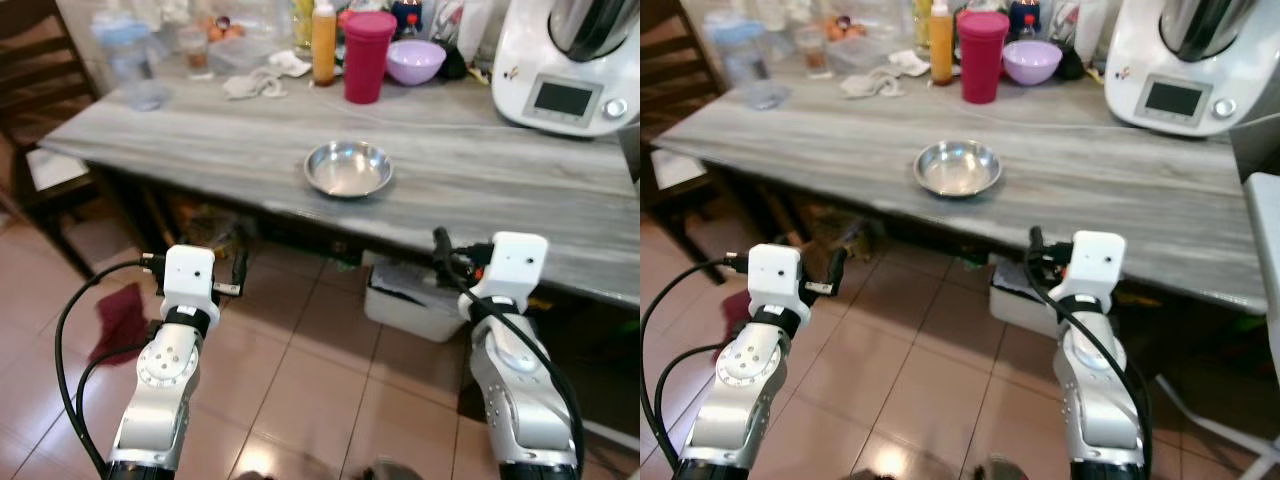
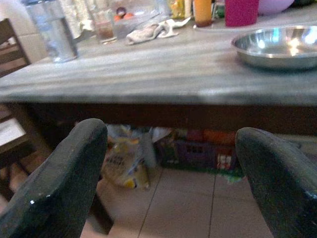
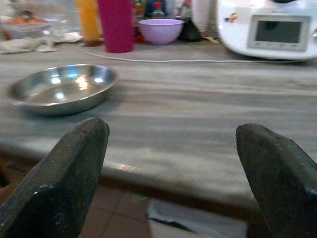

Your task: Setting the table

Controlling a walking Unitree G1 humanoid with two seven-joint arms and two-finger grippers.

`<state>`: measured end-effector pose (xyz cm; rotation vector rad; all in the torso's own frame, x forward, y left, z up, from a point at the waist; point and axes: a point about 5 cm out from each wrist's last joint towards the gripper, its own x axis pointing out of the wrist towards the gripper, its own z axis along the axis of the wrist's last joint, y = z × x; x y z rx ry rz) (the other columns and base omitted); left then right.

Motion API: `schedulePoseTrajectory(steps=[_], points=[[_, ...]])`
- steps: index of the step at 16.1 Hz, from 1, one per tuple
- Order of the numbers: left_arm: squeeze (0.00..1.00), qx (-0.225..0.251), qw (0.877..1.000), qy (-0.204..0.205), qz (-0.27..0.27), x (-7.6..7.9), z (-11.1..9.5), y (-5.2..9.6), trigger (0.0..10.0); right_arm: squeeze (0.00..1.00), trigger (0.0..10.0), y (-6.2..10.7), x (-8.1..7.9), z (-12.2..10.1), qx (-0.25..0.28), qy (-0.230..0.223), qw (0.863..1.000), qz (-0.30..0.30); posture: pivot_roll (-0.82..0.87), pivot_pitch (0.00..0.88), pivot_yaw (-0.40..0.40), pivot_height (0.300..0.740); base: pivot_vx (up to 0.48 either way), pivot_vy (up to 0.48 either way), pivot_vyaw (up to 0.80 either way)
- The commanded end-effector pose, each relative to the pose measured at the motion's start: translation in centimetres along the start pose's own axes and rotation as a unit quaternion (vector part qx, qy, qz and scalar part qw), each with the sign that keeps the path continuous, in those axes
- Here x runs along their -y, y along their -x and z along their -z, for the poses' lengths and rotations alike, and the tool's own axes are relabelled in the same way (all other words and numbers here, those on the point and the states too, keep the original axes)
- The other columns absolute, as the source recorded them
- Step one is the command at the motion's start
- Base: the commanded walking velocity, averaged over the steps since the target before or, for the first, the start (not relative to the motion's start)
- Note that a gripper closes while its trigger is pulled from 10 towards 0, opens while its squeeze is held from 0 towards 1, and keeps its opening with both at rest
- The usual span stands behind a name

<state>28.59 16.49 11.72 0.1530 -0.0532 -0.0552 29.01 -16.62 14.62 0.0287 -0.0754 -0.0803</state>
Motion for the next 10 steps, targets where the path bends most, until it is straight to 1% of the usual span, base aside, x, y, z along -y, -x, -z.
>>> schedulePoseTrajectory(steps=[1, 10], points=[[0.0, -0.007, 1.0, -0.001, 0.002, 0.11, 0.24, 0.11, 10.0, 0.0, 10.0, -0.02, 0.31, 0.13, -0.004, 0.0, 1.0, 0.005, -0.18, 0.101, 0.044, 0.74, -0.292, 0.0, 0.0], [0.0, -0.004, 1.0, -0.011, 0.017, 0.31, 0.36, 0.24, 10.0, 0.0, 10.0, -0.24, -0.03, 0.19, -0.006, -0.003, 1.0, 0.001, -0.18, 0.101, 0.044, 0.74, -0.285, 0.0, 0.0]])
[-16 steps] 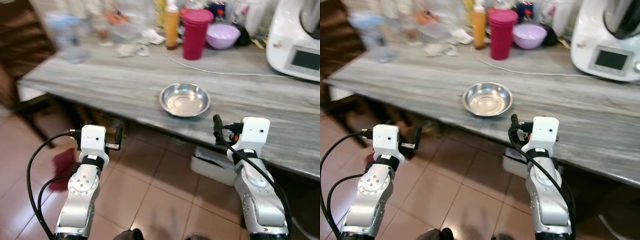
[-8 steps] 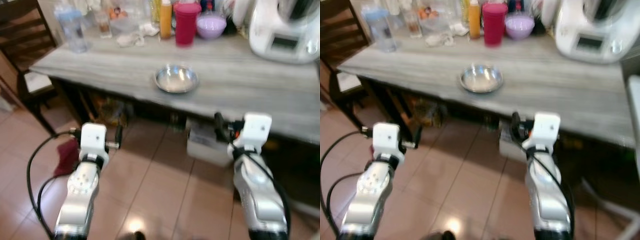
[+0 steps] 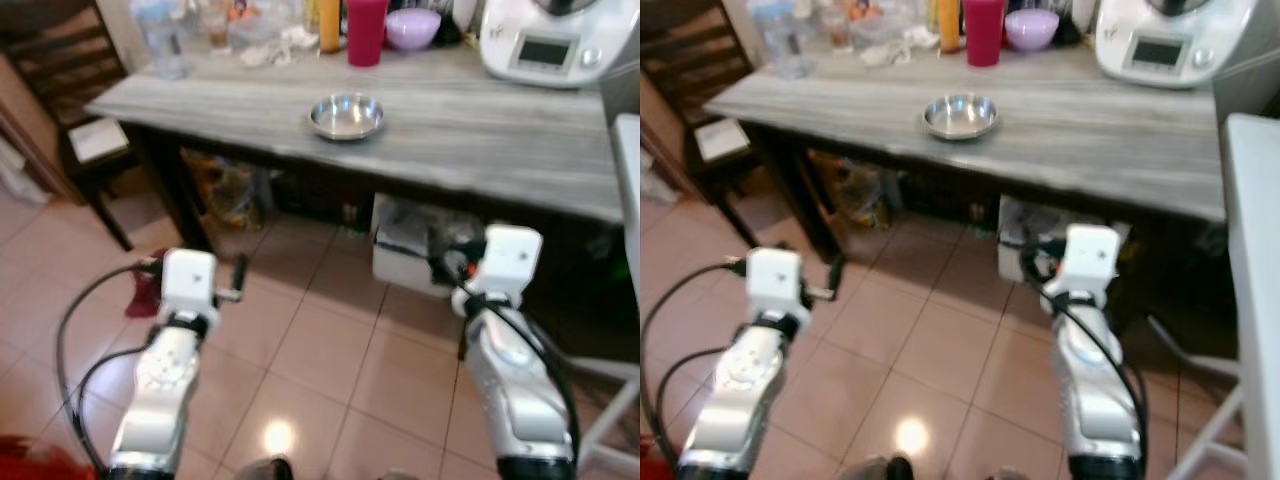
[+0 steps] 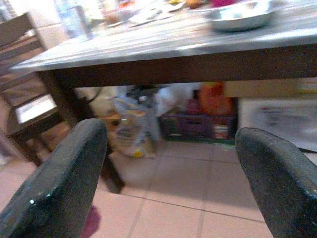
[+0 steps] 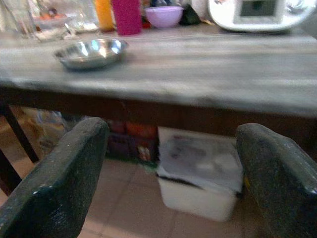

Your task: Setting the table

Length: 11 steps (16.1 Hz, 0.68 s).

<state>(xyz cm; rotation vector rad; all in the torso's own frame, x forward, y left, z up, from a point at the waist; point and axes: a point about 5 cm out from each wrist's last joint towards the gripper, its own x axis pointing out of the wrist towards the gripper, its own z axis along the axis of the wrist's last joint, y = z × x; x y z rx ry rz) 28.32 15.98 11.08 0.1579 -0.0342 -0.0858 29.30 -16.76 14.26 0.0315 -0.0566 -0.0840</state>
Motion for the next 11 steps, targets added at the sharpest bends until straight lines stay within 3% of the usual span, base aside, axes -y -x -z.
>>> schedulePoseTrajectory(steps=[1, 8, 11], points=[[0.0, 0.017, 1.0, -0.016, 0.007, -0.29, -0.39, -0.01, 10.0, 0.0, 10.0, 0.04, -0.22, -0.17, 0.004, -0.002, 1.0, -0.001, -0.18, 0.101, 0.049, 0.74, 0.0, 0.0, 0.0], [0.0, 0.036, 0.998, 0.009, 0.045, 0.19, -1.17, -0.28, 10.0, 0.0, 10.0, -0.15, -0.28, -0.17, 0.002, -0.006, 1.0, -0.001, -0.18, 0.103, 0.052, 0.74, 0.0, -0.037, 0.0], [0.0, 0.036, 0.998, 0.013, 0.051, 0.37, -1.13, -0.23, 10.0, 0.0, 10.0, -0.13, -0.29, -0.22, 0.001, -0.007, 1.0, -0.001, -0.18, 0.109, 0.049, 0.74, 0.0, -0.326, -0.7]])
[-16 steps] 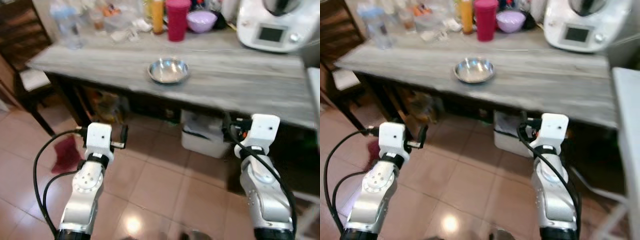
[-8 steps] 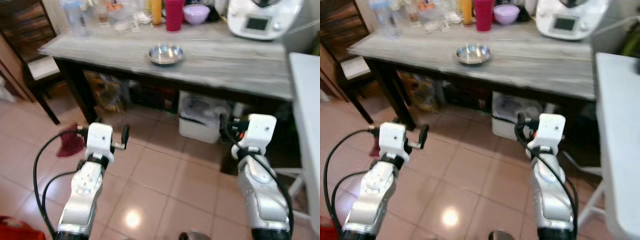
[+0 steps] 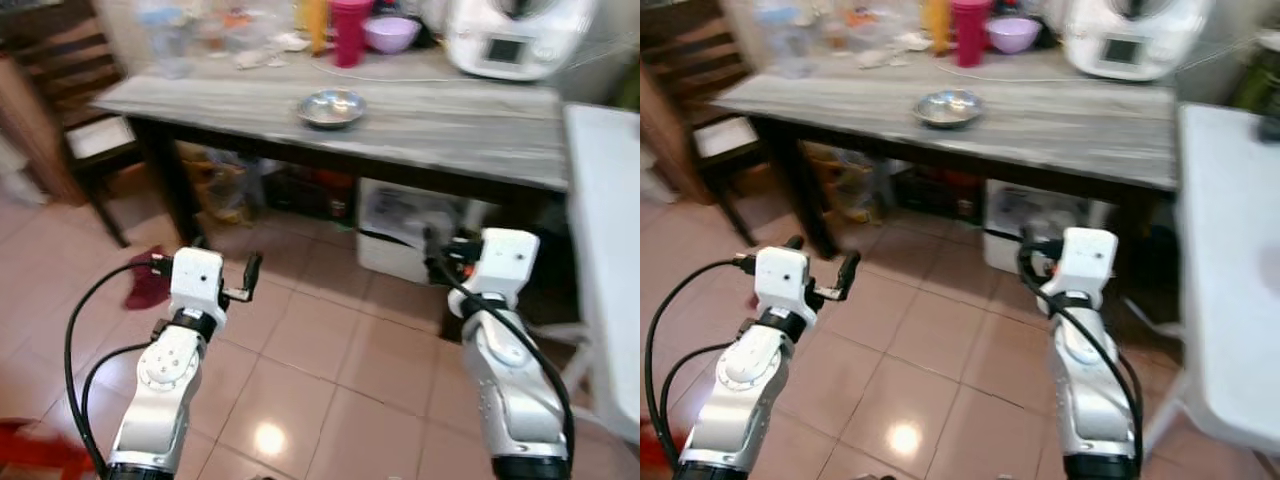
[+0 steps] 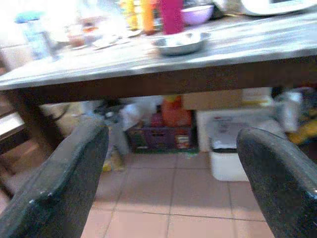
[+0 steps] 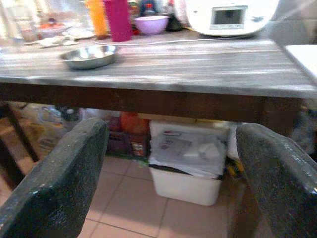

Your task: Setting the table

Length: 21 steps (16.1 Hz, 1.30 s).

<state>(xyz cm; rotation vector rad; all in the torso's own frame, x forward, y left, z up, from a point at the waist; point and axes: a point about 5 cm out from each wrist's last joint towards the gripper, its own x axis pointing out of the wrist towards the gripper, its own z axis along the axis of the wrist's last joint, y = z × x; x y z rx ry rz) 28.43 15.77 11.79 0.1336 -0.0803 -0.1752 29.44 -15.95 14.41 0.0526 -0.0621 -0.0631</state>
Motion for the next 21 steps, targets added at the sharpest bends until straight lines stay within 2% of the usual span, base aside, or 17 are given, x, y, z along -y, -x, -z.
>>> schedulePoseTrajectory(steps=[1, 5, 15, 21], points=[[0.0, 0.01, 1.0, 0.001, 0.011, 0.3, -0.4, -0.1, 10.0, 0.0, 10.0, 0.0, 0.6, -0.1, -0.001, 0.004, 1.0, 0.01, -0.18, 0.109, 0.049, 0.74, 0.0, -0.33, -0.7], [0.0, 0.011, 1.0, 0.001, 0.016, 0.4, -0.5, -0.2, 10.0, 0.0, 10.0, -0.1, 0.5, -0.1, -0.001, 0.002, 1.0, 0.008, -0.18, 0.11, 0.05, 0.74, 0.0, -0.349, -0.52], [0.0, 0.016, 0.999, 0.009, 0.027, 1.1, -0.7, -0.5, 10.0, 0.0, 10.0, -0.2, 0.3, -0.5, 0.007, 0.004, 1.0, 0.006, -0.19, 0.11, 0.051, 0.74, 0.0, -0.354, -0.09], [0.0, 0.03, 0.999, 0.019, 0.031, 1.5, -1.6, -1.0, 10.0, 0.0, 10.0, -0.4, -0.1, -2.6, 0.063, 0.032, 0.998, -0.003, -0.19, 0.103, 0.046, 0.74, 0.0, -0.356, 0.0]])
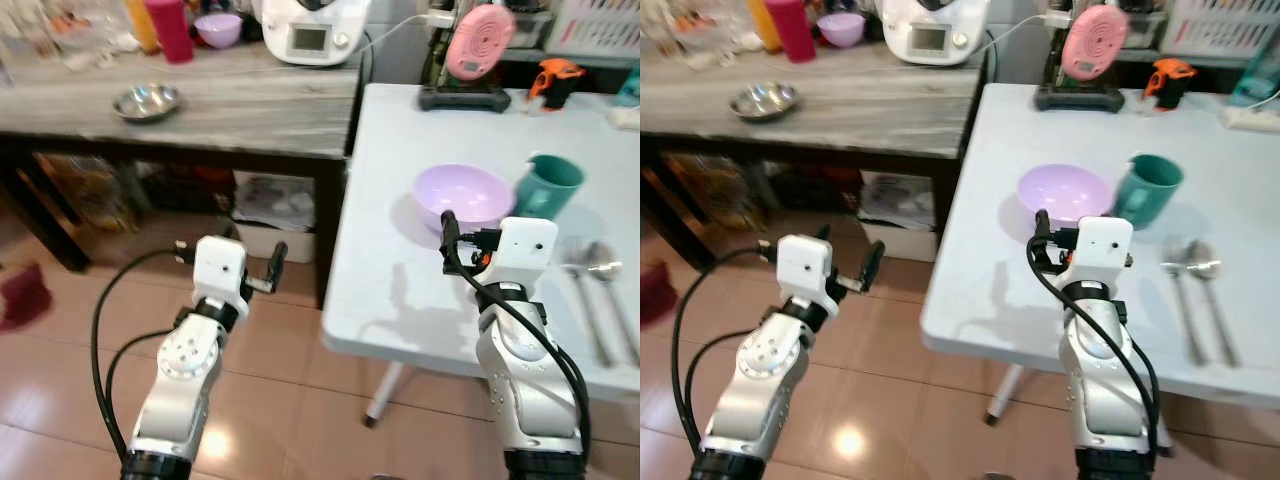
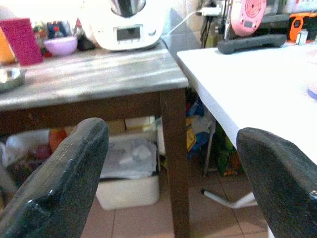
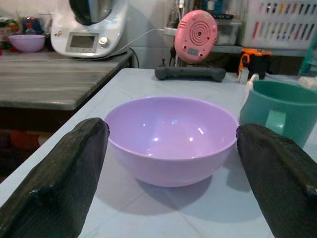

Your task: Setting the table

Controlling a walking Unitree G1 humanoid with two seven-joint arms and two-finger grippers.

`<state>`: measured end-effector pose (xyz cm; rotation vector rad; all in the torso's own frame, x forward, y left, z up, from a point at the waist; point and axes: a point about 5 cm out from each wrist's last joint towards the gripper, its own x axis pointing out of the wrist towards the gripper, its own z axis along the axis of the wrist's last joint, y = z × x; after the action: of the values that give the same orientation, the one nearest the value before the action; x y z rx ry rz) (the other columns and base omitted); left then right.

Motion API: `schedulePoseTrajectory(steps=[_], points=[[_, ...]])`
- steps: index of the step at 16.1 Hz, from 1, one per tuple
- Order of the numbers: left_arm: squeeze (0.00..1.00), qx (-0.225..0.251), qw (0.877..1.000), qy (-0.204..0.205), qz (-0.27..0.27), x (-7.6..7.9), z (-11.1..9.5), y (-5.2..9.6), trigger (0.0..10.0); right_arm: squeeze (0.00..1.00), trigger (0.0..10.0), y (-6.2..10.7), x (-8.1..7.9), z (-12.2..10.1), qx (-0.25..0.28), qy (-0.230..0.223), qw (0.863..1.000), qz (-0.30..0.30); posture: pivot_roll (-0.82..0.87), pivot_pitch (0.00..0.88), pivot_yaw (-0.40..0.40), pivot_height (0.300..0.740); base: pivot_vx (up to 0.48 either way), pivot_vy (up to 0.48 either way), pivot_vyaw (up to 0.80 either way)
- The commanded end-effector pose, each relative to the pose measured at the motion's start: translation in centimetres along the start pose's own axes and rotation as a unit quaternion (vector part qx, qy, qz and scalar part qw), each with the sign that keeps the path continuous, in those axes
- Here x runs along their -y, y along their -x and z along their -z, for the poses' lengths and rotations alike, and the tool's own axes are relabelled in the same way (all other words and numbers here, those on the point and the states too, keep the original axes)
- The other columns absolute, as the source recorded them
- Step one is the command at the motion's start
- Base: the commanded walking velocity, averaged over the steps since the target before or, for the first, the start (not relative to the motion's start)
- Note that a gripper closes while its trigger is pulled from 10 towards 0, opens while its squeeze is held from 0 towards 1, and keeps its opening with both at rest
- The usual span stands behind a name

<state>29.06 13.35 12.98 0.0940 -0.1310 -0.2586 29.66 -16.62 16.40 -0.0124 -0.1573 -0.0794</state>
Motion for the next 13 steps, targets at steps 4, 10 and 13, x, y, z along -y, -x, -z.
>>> schedulePoseTrajectory(steps=[4, 10, 13], points=[[0.0, 0.004, 1.0, 0.019, -0.011, -0.3, 0.0, 0.2, 10.0, 0.0, 10.0, -0.2, -0.6, -0.6, 0.016, 0.006, 1.0, -0.01, -0.19, 0.099, 0.042, 0.74, 0.0, -0.175, 0.0], [0.0, 0.025, 0.996, 0.006, 0.091, 0.9, -0.2, 1.4, 10.0, 0.0, 10.0, -0.4, -0.3, -0.3, 0.004, 0.036, 0.999, -0.026, -0.19, 0.117, 0.04, 0.74, 0.0, 0.0, 0.0], [0.0, 0.028, 0.988, -0.019, 0.151, 1.7, -0.3, 1.9, 10.0, 0.0, 10.0, -1.2, 0.2, 0.4, -0.018, 0.045, 0.997, -0.063, -0.19, 0.146, 0.041, 0.74, 0.0, 0.0, 0.0]])
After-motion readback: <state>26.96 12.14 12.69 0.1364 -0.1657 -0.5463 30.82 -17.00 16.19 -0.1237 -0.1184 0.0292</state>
